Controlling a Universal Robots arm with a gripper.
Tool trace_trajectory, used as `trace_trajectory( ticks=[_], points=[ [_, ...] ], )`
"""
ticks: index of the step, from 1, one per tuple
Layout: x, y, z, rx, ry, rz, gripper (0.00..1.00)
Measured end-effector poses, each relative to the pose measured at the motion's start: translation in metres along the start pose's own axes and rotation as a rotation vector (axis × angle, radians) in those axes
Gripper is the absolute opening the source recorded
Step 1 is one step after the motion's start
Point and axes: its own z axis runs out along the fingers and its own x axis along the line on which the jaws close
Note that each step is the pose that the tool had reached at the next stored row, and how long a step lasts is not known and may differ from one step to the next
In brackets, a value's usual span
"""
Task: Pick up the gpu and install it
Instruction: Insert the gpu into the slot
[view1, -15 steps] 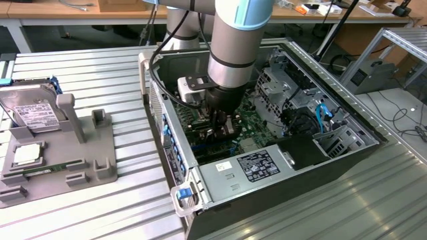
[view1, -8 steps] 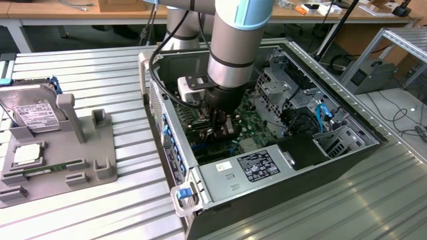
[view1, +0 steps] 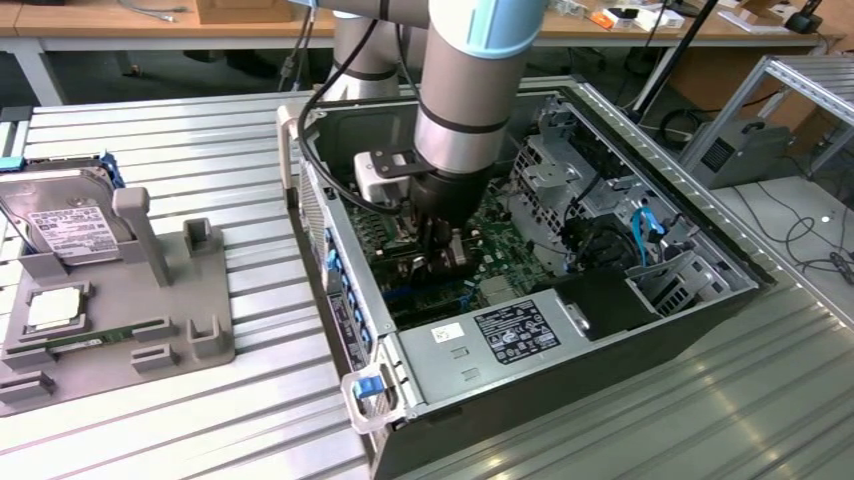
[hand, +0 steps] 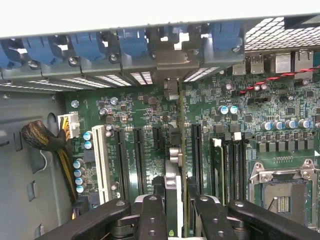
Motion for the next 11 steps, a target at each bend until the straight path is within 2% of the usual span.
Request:
trace_trajectory(
  ticks=[11],
  points=[
    [-0.0037, 0.0003, 0.0000, 0.0000, 0.0017, 0.002, 0.27]
  ],
)
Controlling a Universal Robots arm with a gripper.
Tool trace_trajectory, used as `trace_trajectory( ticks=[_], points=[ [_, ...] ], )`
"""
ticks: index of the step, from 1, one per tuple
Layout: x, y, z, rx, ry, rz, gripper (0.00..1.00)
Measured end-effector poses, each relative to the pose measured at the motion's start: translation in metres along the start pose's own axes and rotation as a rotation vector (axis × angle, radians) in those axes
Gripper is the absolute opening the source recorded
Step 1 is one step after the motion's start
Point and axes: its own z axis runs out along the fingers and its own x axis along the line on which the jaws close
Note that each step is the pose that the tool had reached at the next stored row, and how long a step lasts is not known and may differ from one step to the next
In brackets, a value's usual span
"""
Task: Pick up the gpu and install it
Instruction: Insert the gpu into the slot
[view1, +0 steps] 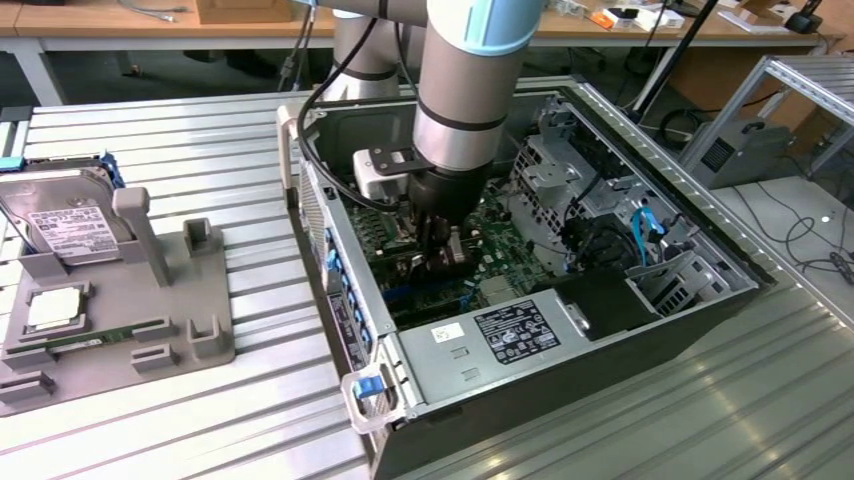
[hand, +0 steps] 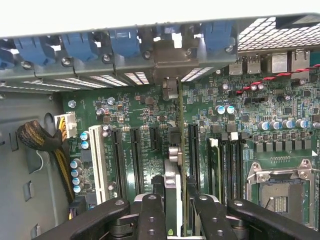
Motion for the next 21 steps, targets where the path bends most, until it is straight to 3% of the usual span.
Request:
trace_trajectory(
  ticks=[21],
  points=[
    [-0.0001, 0.0004, 0.0069, -0.0004, 0.0010, 0.014, 0.27]
  ],
)
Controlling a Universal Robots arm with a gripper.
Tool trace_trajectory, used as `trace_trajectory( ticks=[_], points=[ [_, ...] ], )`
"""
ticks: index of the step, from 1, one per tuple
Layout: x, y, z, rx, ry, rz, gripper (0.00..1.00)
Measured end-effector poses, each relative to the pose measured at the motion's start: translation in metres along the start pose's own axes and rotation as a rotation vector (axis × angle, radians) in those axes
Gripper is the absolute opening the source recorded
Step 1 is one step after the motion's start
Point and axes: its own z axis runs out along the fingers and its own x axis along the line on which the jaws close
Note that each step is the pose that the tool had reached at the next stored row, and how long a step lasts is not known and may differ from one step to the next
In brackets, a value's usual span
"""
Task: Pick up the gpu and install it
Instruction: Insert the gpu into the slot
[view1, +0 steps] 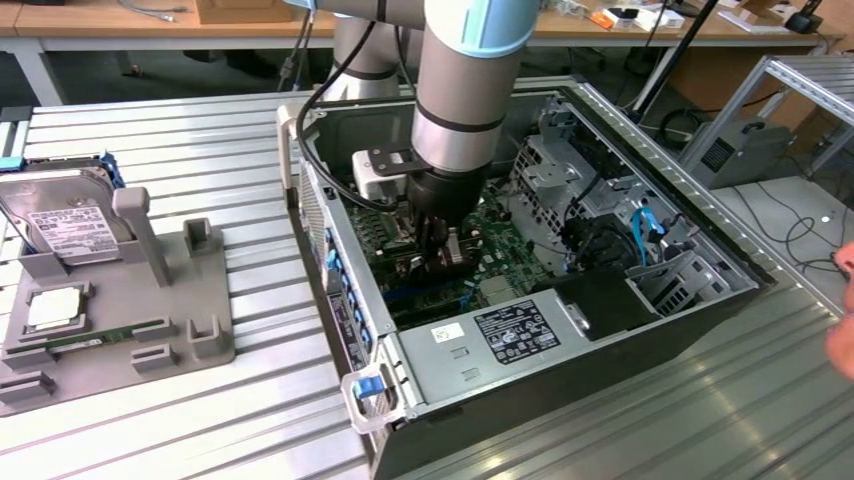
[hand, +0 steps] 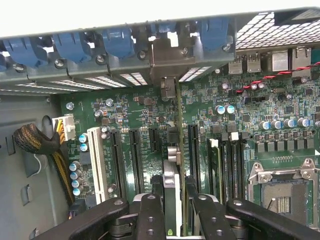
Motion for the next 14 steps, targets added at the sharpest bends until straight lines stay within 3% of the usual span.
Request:
trace_trajectory(
  ticks=[5, 8, 14],
  points=[
    [0.000, -0.0002, -0.0018, 0.0019, -0.0015, 0.000, 0.27],
    [0.000, -0.0006, -0.0139, 0.0056, -0.0010, 0.000, 0.27],
    [0.000, -0.0006, -0.0148, 0.0055, -0.0006, 0.000, 0.27]
  ],
)
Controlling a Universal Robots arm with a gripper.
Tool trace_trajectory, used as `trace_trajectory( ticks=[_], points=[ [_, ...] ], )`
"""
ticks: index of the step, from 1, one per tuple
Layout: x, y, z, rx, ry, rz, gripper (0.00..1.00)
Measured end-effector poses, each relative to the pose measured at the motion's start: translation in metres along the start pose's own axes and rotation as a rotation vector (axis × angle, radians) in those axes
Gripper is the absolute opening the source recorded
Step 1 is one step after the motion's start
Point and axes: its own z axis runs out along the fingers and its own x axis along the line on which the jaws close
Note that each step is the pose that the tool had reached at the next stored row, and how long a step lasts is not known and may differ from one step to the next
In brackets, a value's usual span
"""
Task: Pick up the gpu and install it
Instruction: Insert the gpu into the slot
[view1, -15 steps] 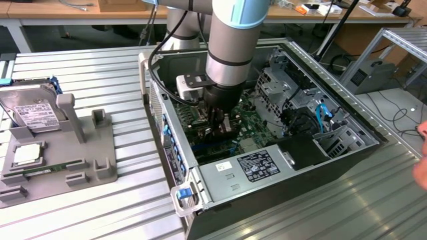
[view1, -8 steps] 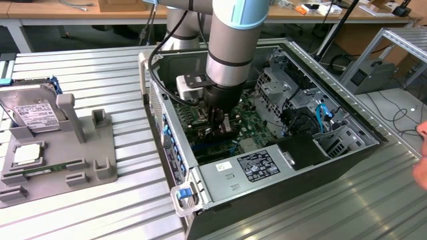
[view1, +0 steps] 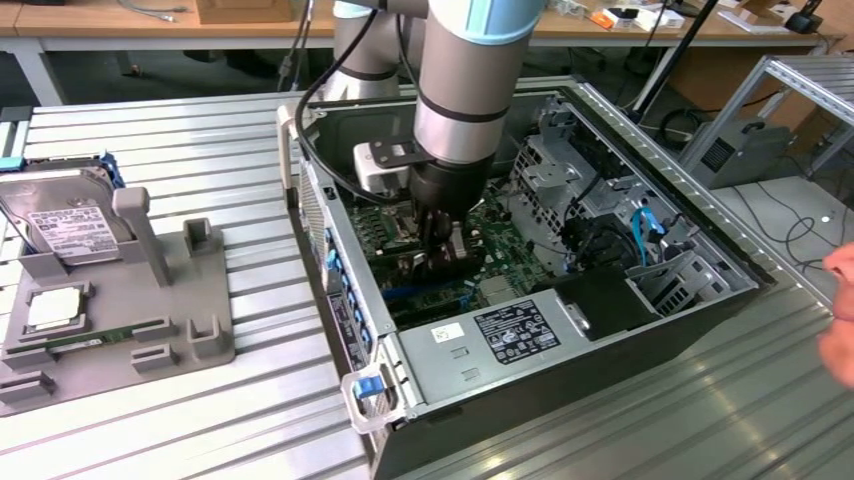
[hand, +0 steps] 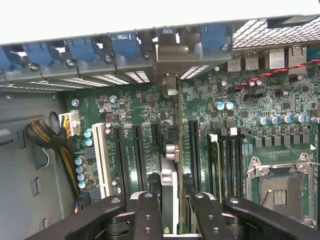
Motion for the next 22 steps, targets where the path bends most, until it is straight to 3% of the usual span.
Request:
trace_trajectory(
  ticks=[5, 12, 14, 16, 20, 21, 22],
  points=[
    [-0.001, -0.0007, -0.0133, 0.0002, -0.0002, 0.000, 0.27],
    [-0.005, -0.0140, -0.0136, -0.0077, 0.0003, 0.000, 0.27],
    [-0.007, -0.0140, -0.0150, -0.0075, 0.0028, 0.000, 0.27],
    [-0.010, -0.0142, -0.0246, -0.0066, 0.0075, -0.001, 0.27],
    [-0.010, -0.0149, -0.0330, -0.0064, 0.0078, 0.000, 0.27],
    [-0.011, -0.0174, -0.0330, -0.0086, 0.0098, -0.001, 0.27],
    [-0.011, -0.0220, -0.0329, -0.0139, 0.0188, -0.001, 0.27]
  ],
)
